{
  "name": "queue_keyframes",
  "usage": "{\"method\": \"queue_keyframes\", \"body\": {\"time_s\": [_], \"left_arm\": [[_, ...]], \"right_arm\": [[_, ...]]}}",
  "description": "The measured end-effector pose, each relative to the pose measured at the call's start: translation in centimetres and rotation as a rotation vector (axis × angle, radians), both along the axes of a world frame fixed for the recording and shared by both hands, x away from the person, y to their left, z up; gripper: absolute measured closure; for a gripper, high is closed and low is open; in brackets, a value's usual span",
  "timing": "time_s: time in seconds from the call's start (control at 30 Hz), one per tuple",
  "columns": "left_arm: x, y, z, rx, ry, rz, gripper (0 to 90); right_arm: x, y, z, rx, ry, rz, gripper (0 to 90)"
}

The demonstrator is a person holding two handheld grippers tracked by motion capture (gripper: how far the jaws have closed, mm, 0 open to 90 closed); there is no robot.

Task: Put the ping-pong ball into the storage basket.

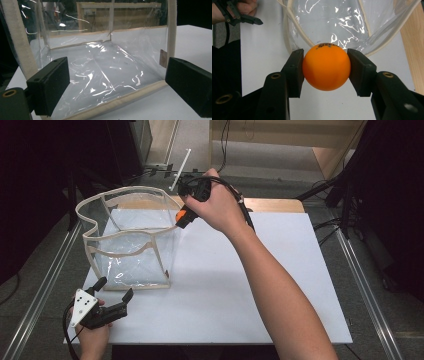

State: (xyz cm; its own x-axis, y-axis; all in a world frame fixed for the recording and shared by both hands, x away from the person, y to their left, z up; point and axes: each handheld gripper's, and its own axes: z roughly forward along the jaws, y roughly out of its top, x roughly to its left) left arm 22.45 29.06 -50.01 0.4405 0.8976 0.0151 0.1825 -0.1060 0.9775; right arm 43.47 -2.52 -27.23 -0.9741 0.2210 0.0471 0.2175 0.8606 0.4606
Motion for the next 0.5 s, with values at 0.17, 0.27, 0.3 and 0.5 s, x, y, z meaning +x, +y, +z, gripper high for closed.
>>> {"method": "queue_keyframes", "body": {"time_s": [0.17, 0.27, 0.3, 0.5], "left_arm": [[0.0, 0.0, 0.0, 0.000, 0.000, -0.001, 6.1], [0.0, 0.0, 0.0, 0.000, 0.000, -0.001, 6.1], [0.0, 0.0, 0.0, 0.000, 0.000, -0.001, 6.1], [0.0, 0.0, 0.0, 0.000, 0.001, -0.001, 6.1]], "right_arm": [[0.1, 0.5, 0.4, 0.005, -0.007, -0.003, 48.0], [0.2, 0.7, 0.5, 0.004, -0.010, -0.001, 48.0], [0.2, 0.8, 0.5, 0.002, -0.012, -0.004, 48.0], [0.8, 1.2, 0.4, 0.010, -0.011, -0.022, 47.9]]}}
